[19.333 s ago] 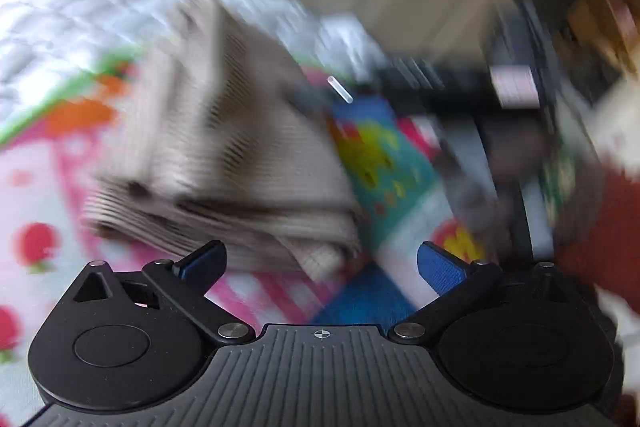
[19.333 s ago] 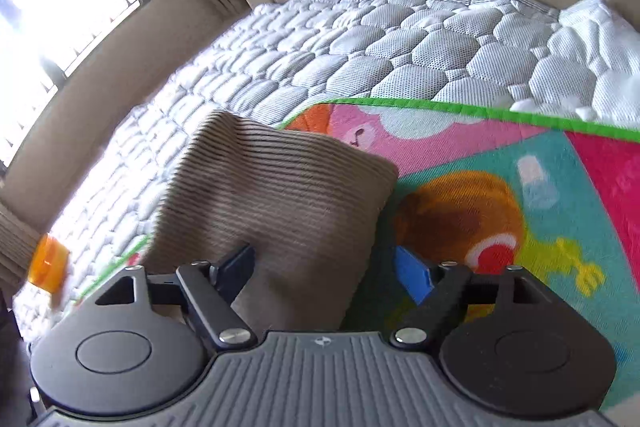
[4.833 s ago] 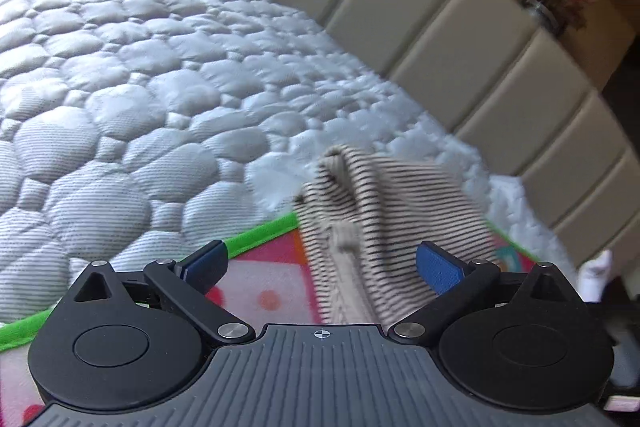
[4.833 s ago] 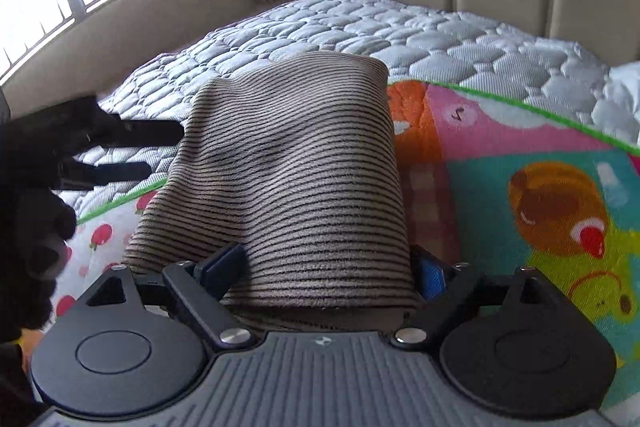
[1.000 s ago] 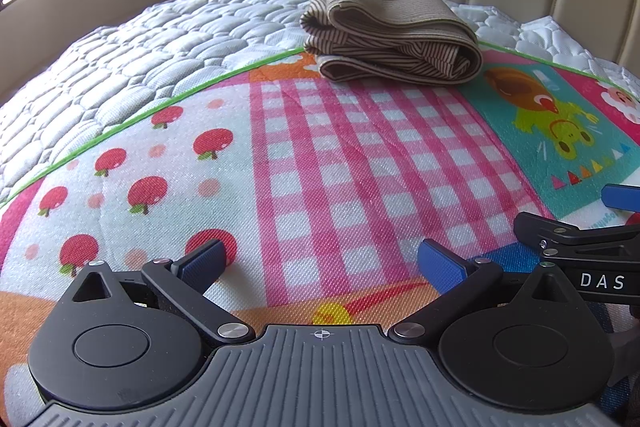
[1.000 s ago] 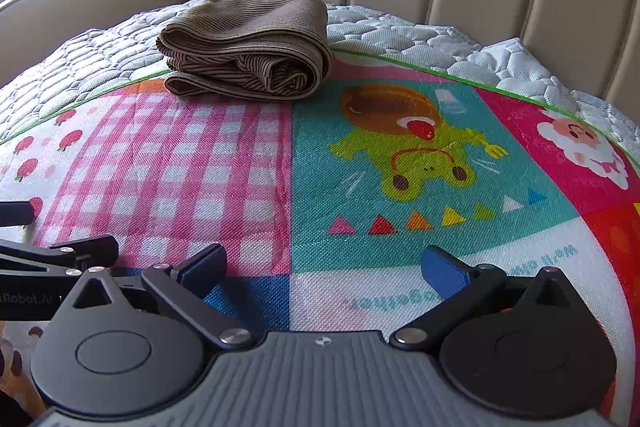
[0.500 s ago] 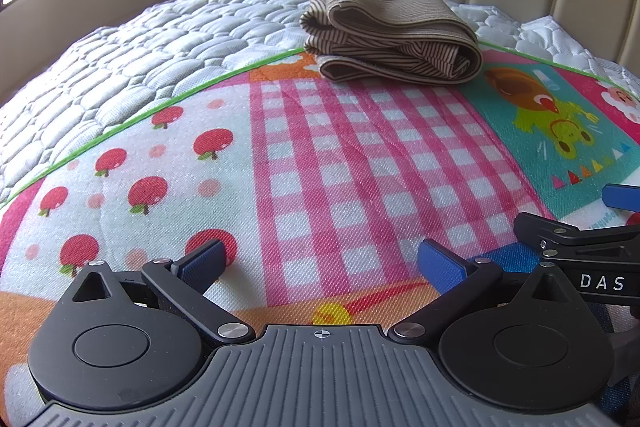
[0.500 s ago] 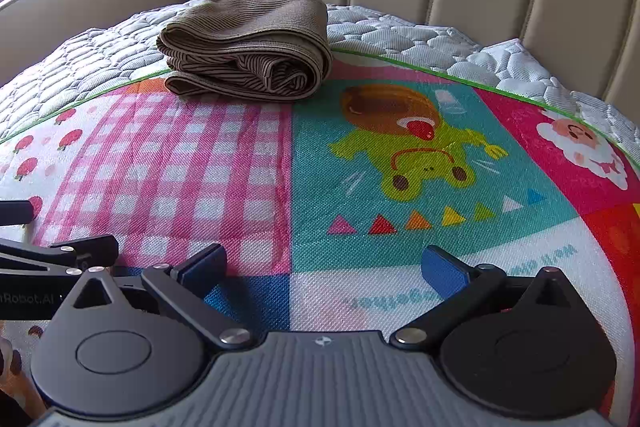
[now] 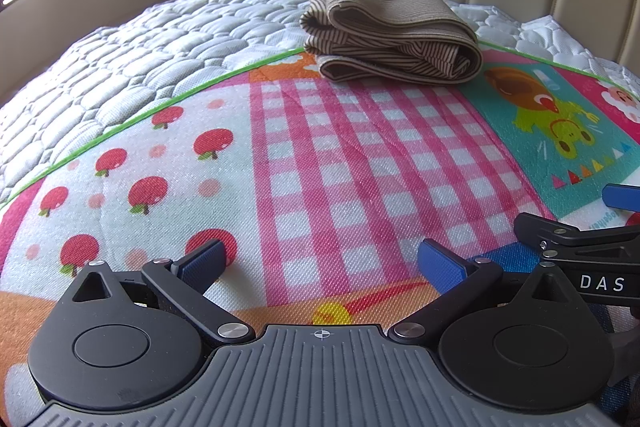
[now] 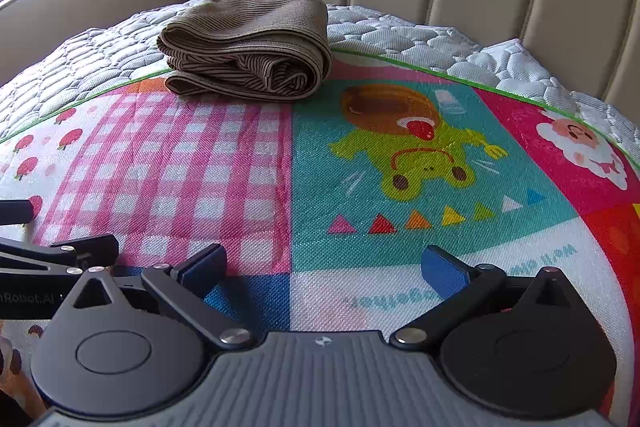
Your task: Fold clothes
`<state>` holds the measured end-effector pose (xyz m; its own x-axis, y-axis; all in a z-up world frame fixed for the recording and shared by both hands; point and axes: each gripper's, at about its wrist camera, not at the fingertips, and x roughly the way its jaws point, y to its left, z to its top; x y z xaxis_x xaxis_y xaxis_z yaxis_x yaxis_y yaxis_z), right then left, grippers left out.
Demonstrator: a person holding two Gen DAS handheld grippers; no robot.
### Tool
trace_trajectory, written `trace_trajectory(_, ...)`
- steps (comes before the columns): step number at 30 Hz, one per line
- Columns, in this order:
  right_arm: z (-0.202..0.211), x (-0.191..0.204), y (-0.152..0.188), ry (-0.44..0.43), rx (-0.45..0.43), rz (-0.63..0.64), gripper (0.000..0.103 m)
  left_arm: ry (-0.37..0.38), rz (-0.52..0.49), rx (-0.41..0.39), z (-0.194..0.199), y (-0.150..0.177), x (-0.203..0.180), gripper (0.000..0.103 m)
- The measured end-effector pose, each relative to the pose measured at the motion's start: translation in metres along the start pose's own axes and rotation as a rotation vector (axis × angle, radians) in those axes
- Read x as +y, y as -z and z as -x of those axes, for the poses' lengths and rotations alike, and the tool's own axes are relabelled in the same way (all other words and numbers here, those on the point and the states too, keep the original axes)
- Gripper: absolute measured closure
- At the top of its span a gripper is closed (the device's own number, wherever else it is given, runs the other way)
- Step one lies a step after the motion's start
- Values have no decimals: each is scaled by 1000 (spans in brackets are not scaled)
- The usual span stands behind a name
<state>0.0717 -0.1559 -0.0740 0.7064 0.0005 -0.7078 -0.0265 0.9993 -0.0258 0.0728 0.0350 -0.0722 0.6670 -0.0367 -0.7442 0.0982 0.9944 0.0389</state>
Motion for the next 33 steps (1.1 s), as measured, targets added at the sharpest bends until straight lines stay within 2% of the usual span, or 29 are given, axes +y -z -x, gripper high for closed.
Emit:
trace_trajectory(20, 0, -2, -1, -2, 0, 3, 0, 0, 1, 1, 0, 0, 0, 0)
trace_trajectory(33, 1, -2, 0, -3, 3, 4, 0, 12, 35, 43, -3, -4, 4, 0)
